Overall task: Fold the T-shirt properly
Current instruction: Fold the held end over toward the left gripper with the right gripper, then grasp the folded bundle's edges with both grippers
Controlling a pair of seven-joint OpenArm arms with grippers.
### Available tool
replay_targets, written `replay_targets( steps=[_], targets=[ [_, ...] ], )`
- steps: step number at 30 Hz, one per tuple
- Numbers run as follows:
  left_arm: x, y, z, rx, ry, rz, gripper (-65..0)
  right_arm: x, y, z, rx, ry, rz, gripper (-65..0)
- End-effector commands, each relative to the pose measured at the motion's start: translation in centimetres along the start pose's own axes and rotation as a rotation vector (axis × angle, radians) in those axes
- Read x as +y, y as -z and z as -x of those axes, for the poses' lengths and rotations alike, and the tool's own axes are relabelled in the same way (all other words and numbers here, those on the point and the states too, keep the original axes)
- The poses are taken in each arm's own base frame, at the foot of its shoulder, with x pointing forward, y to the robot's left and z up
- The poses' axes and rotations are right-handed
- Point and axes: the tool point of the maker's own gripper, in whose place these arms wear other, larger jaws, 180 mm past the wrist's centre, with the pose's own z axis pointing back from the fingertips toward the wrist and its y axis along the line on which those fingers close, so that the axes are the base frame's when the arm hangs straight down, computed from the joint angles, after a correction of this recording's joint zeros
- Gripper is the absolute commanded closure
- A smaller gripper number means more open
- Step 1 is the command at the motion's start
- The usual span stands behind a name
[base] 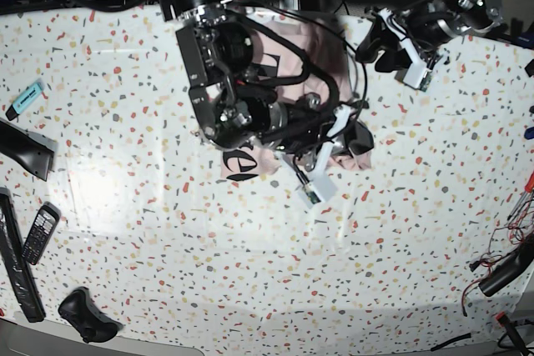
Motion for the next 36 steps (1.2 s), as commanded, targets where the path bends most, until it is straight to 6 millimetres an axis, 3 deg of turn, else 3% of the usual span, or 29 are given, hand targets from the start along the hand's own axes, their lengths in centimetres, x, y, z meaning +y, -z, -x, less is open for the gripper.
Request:
replay_targets(
  steps=[1,4,6,9,14,17,20,24,27,30,36],
  targets=[
    [-0.1,-0.2,-1.4,-0.049,0.015,0.01,-24.7,1.5,-0.1,-2.8,-0.093,-0.007,-0.066,-0.6],
    [0.4,-0.4,-2.3,-0.066,0.029,-0.002,-24.7,4.0,-0.6,-4.8,-0.174,0.017,-0.21,-18.1],
    [1.0,-1.0,-3.1,-0.088,0.04,-0.026,-24.7,5.2,-1.1,-5.7,-0.19,0.042,-0.287,-23.6],
    [2.1,-2.2,-4.2,-0.119,0.055,-0.073,-24.7,5.9,-1.3,-6.3,-0.16,0.02,-0.328,-24.0],
    [5.1,-4.8,-5.4,-0.16,0.055,-0.181,-24.7,5.2,-1.7,-7.3,-0.068,-0.084,-0.3,-23.9],
    [6.4,-6.6,-6.4,-0.213,0.027,-0.224,-24.7,2.6,-2.3,-8.6,-0.068,-0.142,-0.173,-23.2],
    [6.4,-8.3,-8.4,-0.307,-0.01,-0.211,-24.5,-1.0,-3.5,-9.4,-0.062,-0.178,-0.004,-15.6],
    [4.1,-9.5,-11.1,-0.399,-0.022,-0.123,-14.8,-4.0,-5.3,-8.8,-0.04,-0.179,0.095,-0.9],
    [1.7,-10.0,-12.5,-0.419,-0.02,-0.026,-7.3,-7.5,-7.2,-7.0,0.047,-0.21,0.222,0.0],
    [-0.5,-9.6,-12.5,-0.39,-0.021,0.063,0.0,-9.6,-9.1,-5.6,0.101,-0.22,0.286,0.0],
    [-6.9,-6.6,-10.8,-0.275,-0.043,0.335,0.0,-12.4,-11.0,-1.7,0.196,-0.169,0.344,0.0]
  ],
)
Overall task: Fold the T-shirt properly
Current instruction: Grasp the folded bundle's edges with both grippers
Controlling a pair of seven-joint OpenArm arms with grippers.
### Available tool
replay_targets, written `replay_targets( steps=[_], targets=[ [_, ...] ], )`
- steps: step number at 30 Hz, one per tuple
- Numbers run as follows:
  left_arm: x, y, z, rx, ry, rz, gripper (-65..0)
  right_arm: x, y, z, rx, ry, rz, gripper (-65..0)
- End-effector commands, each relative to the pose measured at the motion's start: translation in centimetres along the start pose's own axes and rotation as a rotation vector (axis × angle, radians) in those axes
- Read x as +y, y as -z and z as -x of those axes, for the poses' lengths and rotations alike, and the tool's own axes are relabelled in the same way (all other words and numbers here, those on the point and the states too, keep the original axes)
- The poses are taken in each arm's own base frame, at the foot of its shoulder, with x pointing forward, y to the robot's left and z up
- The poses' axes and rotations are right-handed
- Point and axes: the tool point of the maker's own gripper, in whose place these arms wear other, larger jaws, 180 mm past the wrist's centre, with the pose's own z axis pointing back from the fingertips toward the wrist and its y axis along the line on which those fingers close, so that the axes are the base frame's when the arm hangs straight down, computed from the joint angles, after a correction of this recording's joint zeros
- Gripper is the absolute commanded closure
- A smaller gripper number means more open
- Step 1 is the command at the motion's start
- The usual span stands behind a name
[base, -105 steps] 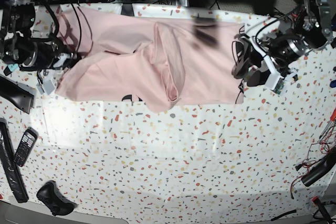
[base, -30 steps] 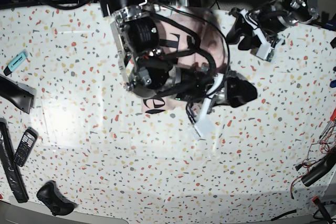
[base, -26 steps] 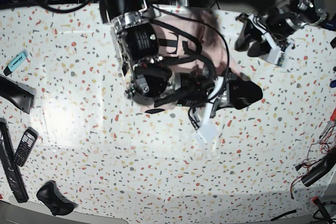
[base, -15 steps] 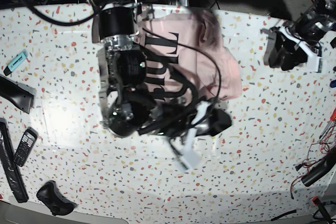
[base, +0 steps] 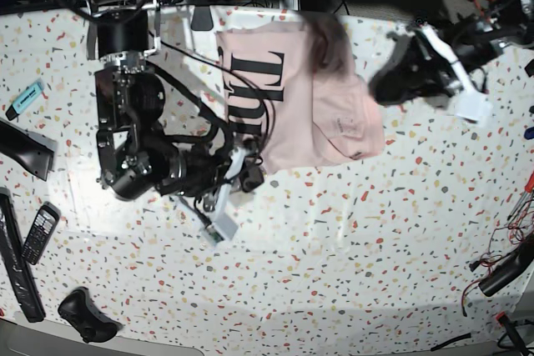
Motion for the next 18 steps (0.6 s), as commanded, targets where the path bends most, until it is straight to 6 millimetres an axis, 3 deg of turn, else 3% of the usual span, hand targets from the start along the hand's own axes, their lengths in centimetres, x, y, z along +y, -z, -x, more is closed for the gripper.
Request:
replay_targets(
  steps=[1,6,10,12,14,18],
  targets=[
    [-1.5,0.5,-0.5,-0.018,0.013,0.059,0.0,-0.7,-0.6,-1.2,-0.034,-0.025,0.018,0.0],
    [-5.5,3.4,2.1,0.074,0.007,0.207,0.0,-0.9,-0.3,-0.6,-0.018,-0.012,0.016,0.0],
    [-5.5,4.8,5.6,0.231,0.098,0.164,0.0,-0.8,-0.3,-0.6,-0.017,-0.012,0.015,0.0],
    [-4.2,5.1,6.6,0.276,0.142,0.09,0.0,-0.8,-0.3,-0.5,-0.016,-0.012,0.015,0.0],
    [-1.6,5.1,6.6,0.28,0.131,-0.05,0.0,-0.8,-0.3,-0.3,-0.006,-0.011,0.015,0.0],
    [3.4,3.6,7.3,0.336,0.182,-0.282,0.0,-0.7,-0.2,-0.3,-0.008,-0.008,0.008,0.0]
  ],
)
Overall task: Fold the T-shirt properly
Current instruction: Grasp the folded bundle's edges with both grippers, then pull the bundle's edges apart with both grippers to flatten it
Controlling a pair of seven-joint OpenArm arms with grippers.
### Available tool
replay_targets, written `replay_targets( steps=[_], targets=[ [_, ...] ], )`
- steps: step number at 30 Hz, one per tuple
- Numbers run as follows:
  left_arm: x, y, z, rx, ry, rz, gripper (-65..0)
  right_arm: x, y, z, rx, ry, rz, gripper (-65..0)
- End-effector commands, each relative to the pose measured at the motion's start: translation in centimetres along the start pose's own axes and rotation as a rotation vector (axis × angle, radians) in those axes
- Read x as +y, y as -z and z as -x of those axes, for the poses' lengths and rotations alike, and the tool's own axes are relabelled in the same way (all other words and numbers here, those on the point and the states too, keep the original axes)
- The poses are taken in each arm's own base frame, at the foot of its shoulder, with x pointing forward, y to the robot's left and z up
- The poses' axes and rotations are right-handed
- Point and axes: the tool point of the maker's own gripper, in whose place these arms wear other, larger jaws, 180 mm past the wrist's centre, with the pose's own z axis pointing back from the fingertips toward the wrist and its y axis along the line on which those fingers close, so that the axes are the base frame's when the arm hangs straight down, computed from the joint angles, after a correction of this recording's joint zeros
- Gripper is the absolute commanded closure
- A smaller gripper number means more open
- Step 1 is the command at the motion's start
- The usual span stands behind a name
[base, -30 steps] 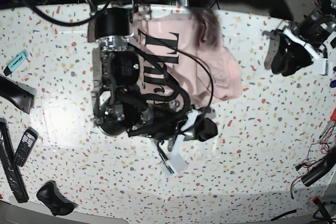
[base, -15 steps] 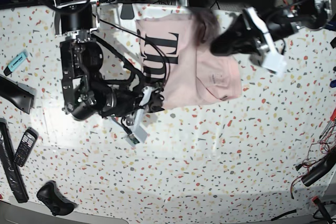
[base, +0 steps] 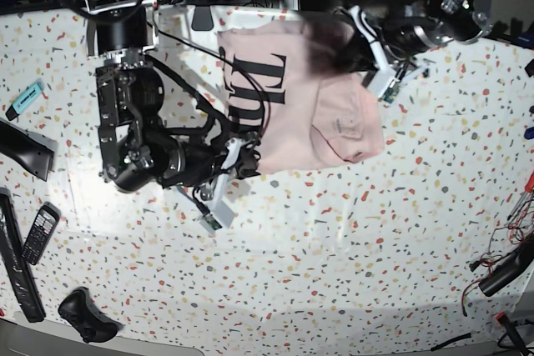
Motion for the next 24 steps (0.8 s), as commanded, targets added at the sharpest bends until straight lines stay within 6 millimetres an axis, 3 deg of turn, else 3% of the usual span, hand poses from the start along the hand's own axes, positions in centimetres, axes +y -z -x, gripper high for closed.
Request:
replay_targets(
  steps=[1,6,11,14,19,24],
  targets=[
    [0.8,-0.1,-0.1,0.002,0.016,-0.036,0.0,-0.1,-0.7,-1.9,-0.054,-0.025,-0.003,0.0],
    [4.5,1.0,4.7,0.138,-0.013,-0.174,0.0,-0.2,-0.7,-1.8,-0.05,-0.026,0.002,0.0],
    [6.0,2.5,7.7,0.19,-0.07,-0.182,0.0,-1.3,-0.8,0.1,0.007,-0.03,0.051,0.0],
    [7.0,3.0,7.4,0.19,-0.076,-0.191,0.0,-2.1,-1.1,2.9,0.07,-0.019,0.079,0.0],
    [8.7,3.9,4.7,0.106,-0.061,-0.209,0.0,-2.6,-1.7,7.7,0.161,0.01,0.092,0.0],
    [10.7,4.9,1.7,0.021,-0.053,-0.23,0.0,-1.1,-1.8,9.6,0.132,0.024,0.076,0.0]
  ],
)
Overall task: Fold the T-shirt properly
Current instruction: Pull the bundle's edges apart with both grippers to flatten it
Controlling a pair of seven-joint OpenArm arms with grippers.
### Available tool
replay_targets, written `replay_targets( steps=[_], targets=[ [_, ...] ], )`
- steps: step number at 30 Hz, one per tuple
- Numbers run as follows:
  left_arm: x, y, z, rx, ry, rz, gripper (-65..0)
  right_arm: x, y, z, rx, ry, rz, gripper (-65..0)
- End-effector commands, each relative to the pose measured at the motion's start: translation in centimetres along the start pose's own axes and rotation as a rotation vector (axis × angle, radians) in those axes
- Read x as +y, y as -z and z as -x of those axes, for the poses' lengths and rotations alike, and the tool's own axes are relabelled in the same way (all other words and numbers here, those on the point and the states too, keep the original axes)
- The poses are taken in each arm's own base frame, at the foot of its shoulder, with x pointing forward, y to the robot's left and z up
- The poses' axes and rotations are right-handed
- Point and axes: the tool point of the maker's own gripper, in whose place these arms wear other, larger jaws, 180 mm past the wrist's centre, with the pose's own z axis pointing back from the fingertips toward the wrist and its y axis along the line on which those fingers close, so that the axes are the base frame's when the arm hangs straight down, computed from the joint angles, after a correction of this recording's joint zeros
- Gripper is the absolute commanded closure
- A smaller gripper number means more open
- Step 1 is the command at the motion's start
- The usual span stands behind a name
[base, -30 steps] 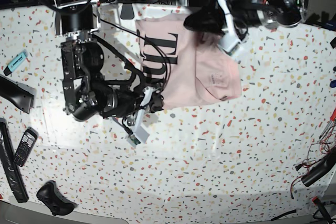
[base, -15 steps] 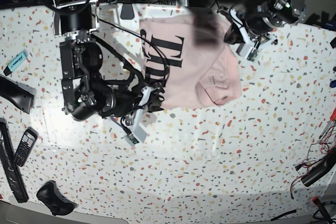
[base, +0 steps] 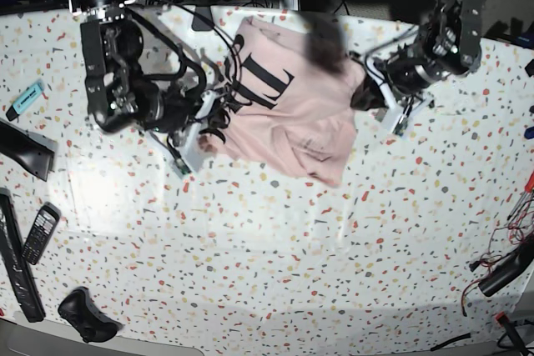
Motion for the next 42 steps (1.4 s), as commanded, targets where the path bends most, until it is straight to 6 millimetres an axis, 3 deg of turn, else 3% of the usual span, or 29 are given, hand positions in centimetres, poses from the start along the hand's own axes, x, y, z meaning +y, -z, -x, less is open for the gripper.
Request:
replay_targets(
  steps=[1,10,15,17,20,23,26,30,35,38,42],
  targets=[
    [1.8,0.1,0.1,0.029,0.016,-0.061,0.0,0.3,-0.5,-0.5,-0.026,-0.022,0.002,0.0],
    [5.6,2.6,-4.9,-0.086,-0.01,-0.097,0.0,4.1,-0.8,-0.8,-0.166,0.047,-0.057,0.0],
    [6.4,2.6,-8.3,-0.137,0.014,-0.11,0.0,6.3,0.3,-2.7,-0.226,0.076,-0.084,0.0],
    [6.5,2.5,-8.9,-0.129,0.023,-0.112,0.0,5.9,0.5,-3.6,-0.254,0.055,-0.044,0.0],
    [5.8,1.6,-9.6,-0.138,0.037,-0.099,0.0,3.7,0.1,-5.4,-0.273,0.009,0.054,0.0],
    [4.5,-0.2,-10.8,-0.197,0.044,-0.065,0.0,0.8,-1.2,-7.9,-0.301,-0.025,0.165,0.0],
    [2.9,-2.7,-11.7,-0.255,0.081,-0.033,0.0,-0.9,-2.5,-10.5,-0.347,-0.046,0.212,0.0],
    [0.1,-5.5,-10.6,-0.239,0.161,-0.011,0.0,-1.9,-3.7,-12.5,-0.373,-0.049,0.232,0.0],
    [-4.6,-8.0,-7.9,-0.228,0.165,0.049,0.0,0.2,-2.9,-11.8,-0.335,-0.025,0.116,0.0],
    [-6.4,-8.3,-5.4,-0.191,0.107,0.08,0.0,0.2,-2.5,-10.8,-0.302,-0.022,0.119,0.0],
    [-7.0,-7.1,-1.9,-0.129,-0.039,0.051,0.0,-0.6,-1.8,-9.0,-0.251,-0.016,0.153,0.0]
  ],
)
